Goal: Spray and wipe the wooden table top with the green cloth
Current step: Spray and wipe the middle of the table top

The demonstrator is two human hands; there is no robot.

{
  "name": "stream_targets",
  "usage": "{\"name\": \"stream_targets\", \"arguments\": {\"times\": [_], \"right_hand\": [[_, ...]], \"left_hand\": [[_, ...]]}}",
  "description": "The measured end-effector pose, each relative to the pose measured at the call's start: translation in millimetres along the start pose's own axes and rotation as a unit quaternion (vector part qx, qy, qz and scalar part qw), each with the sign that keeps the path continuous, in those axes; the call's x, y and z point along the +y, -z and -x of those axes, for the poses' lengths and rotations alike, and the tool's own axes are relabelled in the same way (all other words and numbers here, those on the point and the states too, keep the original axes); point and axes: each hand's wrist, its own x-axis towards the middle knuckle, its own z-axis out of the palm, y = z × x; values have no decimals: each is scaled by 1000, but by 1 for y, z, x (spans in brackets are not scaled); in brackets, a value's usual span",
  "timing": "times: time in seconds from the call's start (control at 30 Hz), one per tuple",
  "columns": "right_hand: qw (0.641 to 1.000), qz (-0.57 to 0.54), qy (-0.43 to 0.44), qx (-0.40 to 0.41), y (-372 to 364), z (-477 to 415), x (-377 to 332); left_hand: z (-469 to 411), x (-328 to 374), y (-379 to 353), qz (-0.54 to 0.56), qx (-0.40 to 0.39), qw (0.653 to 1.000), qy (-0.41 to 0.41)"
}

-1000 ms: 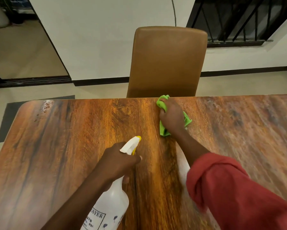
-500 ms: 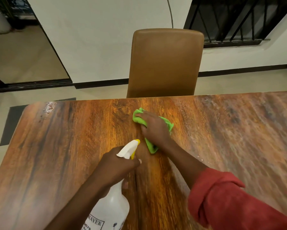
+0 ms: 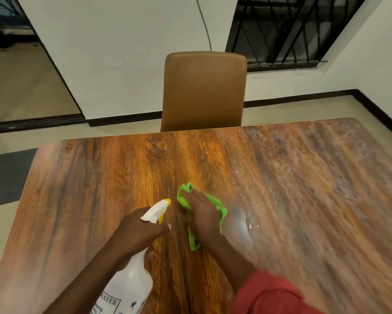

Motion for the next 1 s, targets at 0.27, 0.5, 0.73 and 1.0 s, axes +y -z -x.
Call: {"name": "stream_targets", "arguments": {"times": [0.27,0.5,0.73,1.0], "right_hand": [[936,-257,-238,20,62,79,-1],[713,-570,-379,152,173,185,10],[735,-494,-363,288,242,263,6],[665,-507,-366,407,254,333,3]], "left_hand": [[56,-19,-17,-4,-71,997,-23],[120,-46,-63,-85,-145,983,-72],[190,-69,-144,-264,-250,922,-135],[221,-88,-189,-329,-288,890,-132]]}}
